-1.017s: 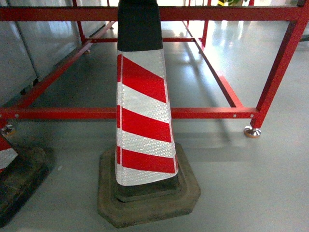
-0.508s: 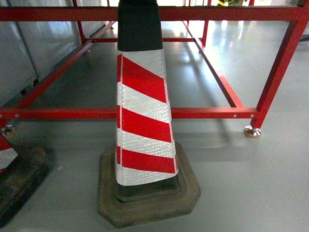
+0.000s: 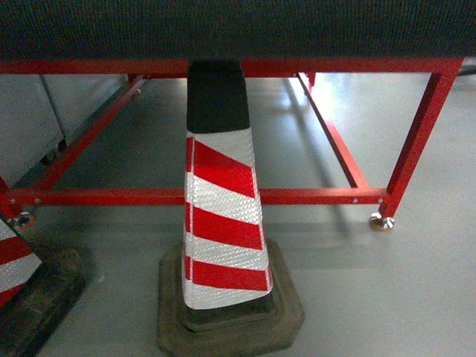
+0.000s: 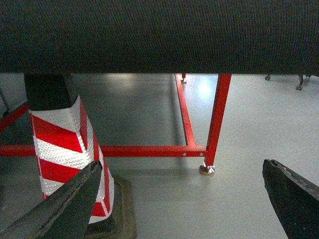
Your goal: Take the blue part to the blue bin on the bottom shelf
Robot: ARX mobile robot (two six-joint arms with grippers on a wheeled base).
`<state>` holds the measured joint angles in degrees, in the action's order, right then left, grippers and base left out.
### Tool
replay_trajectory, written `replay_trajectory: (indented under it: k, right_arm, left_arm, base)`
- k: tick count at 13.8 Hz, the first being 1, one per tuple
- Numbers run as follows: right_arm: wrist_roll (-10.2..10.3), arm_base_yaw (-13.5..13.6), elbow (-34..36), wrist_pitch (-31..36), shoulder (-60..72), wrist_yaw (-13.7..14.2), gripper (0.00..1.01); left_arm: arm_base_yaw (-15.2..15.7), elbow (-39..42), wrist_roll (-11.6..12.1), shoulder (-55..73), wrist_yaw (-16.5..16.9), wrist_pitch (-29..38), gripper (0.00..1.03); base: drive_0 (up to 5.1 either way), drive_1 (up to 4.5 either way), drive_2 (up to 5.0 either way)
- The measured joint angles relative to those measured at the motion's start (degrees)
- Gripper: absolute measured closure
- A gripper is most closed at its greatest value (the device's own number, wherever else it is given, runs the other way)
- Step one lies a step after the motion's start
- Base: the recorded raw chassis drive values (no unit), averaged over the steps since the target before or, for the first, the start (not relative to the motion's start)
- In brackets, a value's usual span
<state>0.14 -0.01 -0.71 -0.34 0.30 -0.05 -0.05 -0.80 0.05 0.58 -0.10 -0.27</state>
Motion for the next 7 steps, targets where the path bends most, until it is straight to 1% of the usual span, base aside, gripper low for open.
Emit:
replay_trajectory:
  k: [7]
  right_arm:
    - [0.0, 0.0, 0.0, 0.0, 0.0, 0.1, 0.03]
  left_arm:
    - [0.0, 0.0, 0.0, 0.0, 0.1, 0.0, 0.05]
  base:
    - [0.0, 0.0, 0.0]
